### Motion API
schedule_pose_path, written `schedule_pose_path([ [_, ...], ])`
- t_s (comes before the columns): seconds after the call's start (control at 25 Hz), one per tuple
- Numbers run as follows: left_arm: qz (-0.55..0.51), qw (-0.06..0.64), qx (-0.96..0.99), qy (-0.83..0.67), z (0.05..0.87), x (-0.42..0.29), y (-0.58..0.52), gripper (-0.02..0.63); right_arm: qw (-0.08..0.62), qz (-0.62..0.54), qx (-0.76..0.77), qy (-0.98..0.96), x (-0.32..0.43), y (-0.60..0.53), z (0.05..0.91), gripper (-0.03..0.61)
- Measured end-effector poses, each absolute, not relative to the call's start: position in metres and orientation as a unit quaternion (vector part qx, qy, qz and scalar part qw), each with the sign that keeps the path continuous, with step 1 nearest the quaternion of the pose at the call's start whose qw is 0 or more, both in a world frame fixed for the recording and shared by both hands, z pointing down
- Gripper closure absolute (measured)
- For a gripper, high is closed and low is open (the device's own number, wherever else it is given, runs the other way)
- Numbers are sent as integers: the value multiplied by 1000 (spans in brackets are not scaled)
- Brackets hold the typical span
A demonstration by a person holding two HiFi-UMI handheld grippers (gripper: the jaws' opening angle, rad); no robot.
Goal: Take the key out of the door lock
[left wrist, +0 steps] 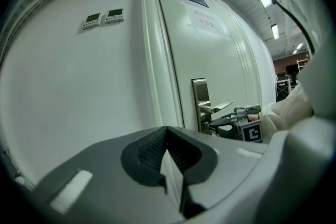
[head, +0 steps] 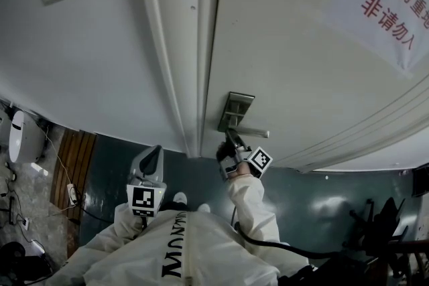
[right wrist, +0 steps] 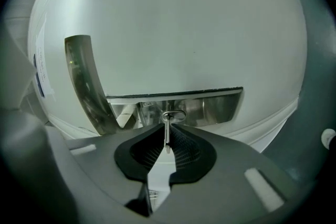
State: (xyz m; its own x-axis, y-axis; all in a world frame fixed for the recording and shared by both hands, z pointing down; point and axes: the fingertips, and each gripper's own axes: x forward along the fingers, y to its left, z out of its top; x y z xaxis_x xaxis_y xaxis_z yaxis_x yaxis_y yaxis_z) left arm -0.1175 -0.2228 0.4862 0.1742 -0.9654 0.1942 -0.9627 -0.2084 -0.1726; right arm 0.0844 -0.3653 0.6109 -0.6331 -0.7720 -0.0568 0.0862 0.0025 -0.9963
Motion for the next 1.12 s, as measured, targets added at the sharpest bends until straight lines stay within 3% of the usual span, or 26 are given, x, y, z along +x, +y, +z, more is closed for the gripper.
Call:
schedule_pose_path([
  [0.04,-130,5,-767,629,486,-117,-223,614,331,-653,-275,623,85,-365,612,566],
  [1.12,-131,0,-772,622,490,-116,-218,614,357,-638,-310,608,89,-340,611,558],
])
